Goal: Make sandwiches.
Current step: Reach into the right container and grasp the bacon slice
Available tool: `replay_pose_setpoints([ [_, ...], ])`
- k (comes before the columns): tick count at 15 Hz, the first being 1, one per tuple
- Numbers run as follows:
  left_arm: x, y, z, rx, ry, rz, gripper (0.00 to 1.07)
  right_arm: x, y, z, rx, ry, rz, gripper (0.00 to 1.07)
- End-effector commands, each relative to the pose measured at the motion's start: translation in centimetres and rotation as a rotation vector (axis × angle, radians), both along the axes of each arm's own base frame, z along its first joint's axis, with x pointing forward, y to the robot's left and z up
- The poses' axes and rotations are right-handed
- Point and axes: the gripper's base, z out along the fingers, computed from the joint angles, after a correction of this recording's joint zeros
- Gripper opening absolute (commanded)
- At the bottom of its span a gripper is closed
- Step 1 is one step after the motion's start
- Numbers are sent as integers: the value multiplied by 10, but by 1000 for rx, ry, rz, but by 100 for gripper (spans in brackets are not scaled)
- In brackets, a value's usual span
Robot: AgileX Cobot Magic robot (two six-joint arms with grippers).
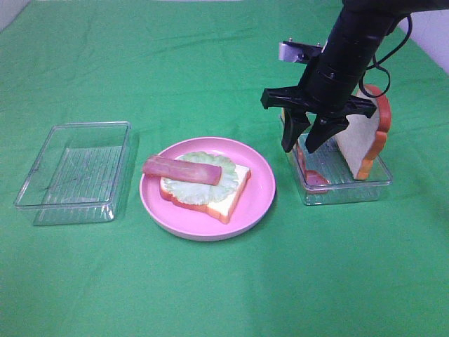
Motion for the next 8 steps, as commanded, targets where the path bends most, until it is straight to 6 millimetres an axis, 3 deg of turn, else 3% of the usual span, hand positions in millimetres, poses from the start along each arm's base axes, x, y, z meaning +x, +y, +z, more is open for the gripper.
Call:
replay_pose_setpoints([
  [1,-2,1,1,-23,-20,-5,71,-1,1,-1,-13,14,7,40],
  [7,-2,1,1,-23,-20,-5,71,-4,0,-1,-22,52,17,20],
  [8,-2,1,1,-23,-20,-5,71,-4,0,-2,-26,52,18,4],
])
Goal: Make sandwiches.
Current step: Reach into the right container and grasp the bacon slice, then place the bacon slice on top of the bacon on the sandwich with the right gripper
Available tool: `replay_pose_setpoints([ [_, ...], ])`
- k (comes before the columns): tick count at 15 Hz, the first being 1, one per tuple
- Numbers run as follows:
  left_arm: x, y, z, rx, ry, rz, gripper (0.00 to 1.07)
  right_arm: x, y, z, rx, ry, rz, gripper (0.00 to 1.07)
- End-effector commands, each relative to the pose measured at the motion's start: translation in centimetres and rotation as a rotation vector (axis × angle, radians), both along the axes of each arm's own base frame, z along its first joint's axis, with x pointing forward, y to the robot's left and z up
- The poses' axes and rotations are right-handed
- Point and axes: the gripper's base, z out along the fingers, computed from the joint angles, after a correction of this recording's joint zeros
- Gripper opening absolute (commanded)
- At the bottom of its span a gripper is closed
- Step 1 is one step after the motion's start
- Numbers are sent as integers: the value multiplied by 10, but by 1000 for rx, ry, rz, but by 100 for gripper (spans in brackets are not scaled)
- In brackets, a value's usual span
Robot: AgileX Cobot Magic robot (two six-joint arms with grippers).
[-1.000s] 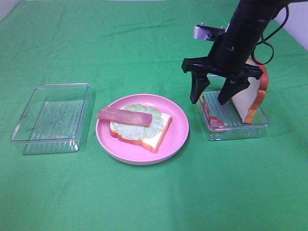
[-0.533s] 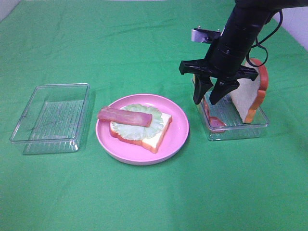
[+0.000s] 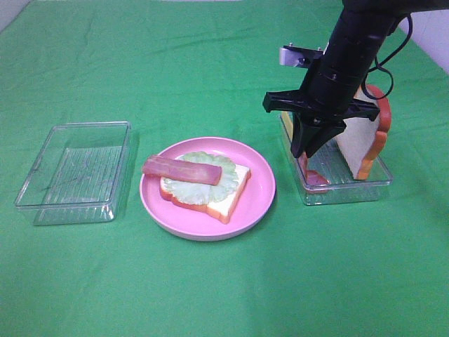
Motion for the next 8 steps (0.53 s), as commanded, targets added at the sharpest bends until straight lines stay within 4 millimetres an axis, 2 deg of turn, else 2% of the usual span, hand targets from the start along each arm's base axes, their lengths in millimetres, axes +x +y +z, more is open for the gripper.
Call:
replay_pose_setpoints([
  [1,-2,1,1,-23,-20,-5,71,0,0,-2,-17,2,6,0],
  [5,-2,1,1,-23,-20,-5,71,0,0,5,-16,3,16,0],
  [8,-2,1,1,-23,-20,-5,71,0,1,31,-3,-22,29,0],
])
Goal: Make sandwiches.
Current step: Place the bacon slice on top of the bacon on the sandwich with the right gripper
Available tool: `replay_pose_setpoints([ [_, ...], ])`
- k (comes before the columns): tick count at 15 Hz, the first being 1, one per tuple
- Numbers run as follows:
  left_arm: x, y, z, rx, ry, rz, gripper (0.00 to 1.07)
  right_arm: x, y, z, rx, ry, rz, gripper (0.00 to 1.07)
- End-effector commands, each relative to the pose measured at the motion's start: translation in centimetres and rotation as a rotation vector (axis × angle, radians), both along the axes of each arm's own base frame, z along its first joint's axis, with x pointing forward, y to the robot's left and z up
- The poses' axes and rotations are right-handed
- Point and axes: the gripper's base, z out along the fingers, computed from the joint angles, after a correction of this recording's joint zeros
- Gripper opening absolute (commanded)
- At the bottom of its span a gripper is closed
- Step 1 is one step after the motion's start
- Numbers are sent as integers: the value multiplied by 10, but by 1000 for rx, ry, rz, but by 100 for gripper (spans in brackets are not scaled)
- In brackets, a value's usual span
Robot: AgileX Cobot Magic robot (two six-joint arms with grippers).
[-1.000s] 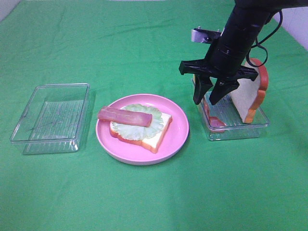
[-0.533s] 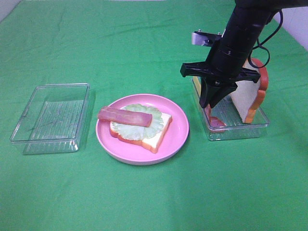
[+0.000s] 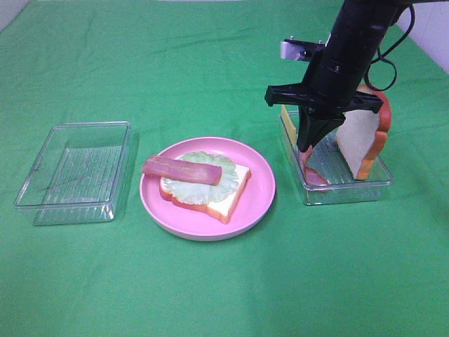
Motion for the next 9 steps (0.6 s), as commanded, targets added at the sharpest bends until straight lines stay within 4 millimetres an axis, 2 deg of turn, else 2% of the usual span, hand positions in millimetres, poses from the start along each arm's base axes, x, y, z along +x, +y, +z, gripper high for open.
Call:
replay_pose_setpoints([
  [1,-2,1,1,-22,-19,-5,71,-2,1,22,10,-27,12,0],
  [2,-2,1,1,-22,-19,-5,71,-3,1,35,20,-56,13,0],
  [3,-2,1,1,-22,-19,-5,71,-9,0,60,43,-100,16,0],
  [7,-2,1,1,-22,-19,-5,71,-32,4,103,179,-111,65,0],
  [9,-2,1,1,-22,-19,-5,71,-41,8,115,254,-99,99,0],
])
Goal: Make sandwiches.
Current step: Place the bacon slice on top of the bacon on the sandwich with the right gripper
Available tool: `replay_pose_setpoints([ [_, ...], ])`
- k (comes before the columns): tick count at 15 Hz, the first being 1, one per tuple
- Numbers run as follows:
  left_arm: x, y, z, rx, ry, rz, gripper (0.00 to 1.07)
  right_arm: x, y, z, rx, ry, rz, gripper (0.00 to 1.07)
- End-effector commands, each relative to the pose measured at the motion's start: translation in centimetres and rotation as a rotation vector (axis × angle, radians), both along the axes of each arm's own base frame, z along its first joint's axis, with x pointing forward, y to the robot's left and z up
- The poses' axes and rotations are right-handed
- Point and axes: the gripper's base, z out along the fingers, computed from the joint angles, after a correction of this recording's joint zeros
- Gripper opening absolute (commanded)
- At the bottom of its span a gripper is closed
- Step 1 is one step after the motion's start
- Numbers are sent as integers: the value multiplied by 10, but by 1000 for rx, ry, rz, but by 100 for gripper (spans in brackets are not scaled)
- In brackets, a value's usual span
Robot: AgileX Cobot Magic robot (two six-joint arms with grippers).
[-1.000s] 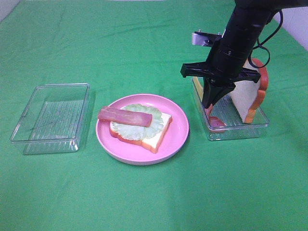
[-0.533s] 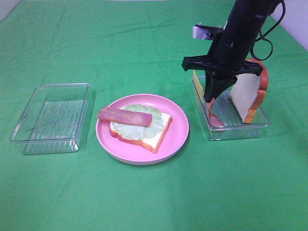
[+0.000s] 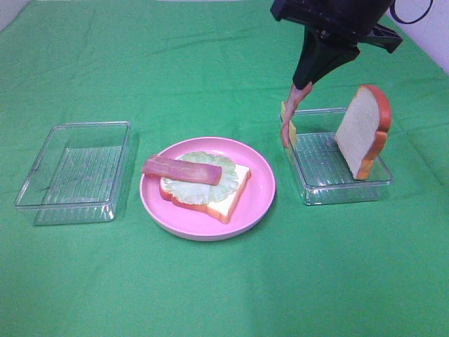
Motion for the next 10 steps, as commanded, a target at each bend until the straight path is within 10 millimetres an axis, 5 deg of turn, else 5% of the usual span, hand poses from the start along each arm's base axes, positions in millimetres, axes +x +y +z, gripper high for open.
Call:
replay_pose_setpoints([
  [1,-2,1,1,-22,-19,-5,71,-15,7,16,95,40,85,0],
  [5,-2,1,1,-22,-19,-5,71,-16,34,13,294,65,182,0],
  [10,-2,1,1,-22,-19,-5,71,-15,115,-51,326,81,242,0],
])
